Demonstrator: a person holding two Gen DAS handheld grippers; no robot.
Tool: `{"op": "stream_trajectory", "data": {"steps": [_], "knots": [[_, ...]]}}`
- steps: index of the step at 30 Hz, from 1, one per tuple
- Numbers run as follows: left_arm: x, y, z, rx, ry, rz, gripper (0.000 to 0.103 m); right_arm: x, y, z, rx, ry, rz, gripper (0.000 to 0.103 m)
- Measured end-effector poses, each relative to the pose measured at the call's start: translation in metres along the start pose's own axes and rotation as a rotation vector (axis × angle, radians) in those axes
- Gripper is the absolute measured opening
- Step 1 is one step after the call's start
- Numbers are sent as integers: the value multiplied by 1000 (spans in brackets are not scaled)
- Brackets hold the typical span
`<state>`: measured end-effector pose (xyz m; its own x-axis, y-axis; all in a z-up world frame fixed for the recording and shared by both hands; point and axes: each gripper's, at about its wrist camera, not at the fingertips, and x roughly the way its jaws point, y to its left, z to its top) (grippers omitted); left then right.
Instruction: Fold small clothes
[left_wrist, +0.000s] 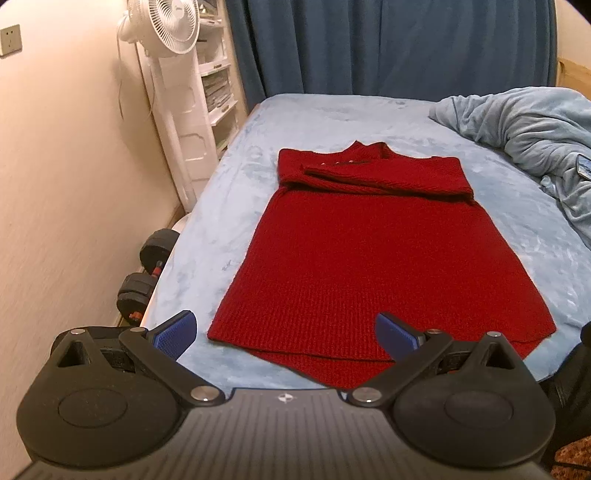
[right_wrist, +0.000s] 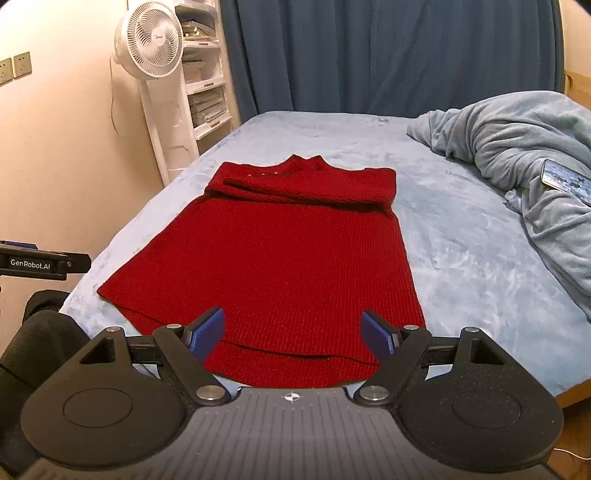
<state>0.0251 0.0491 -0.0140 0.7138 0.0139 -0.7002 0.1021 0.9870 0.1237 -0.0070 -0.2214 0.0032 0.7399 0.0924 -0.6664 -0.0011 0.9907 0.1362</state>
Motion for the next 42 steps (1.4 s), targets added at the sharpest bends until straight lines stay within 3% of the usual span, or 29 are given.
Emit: {"op": "stream_trajectory", "data": {"steps": [17, 22, 30, 36, 39, 42], "knots": [[65, 16, 25, -2, 29, 51, 103, 50, -23, 5, 38, 86, -60, 82], [99, 15, 21, 36, 71, 32, 103, 79, -45, 11, 42, 65, -149, 82], [163, 19, 16, 93, 109, 2, 103, 153, -100, 22, 53, 126, -247, 82], [219, 21, 19, 117, 222, 13, 103, 197, -142, 26, 138, 181, -255, 81], [238, 22, 11, 134, 281, 4, 103, 210, -156, 20, 178, 213, -198, 82], [238, 29, 3, 112, 256, -23, 103, 227, -164, 4, 203, 323, -143, 82]]}}
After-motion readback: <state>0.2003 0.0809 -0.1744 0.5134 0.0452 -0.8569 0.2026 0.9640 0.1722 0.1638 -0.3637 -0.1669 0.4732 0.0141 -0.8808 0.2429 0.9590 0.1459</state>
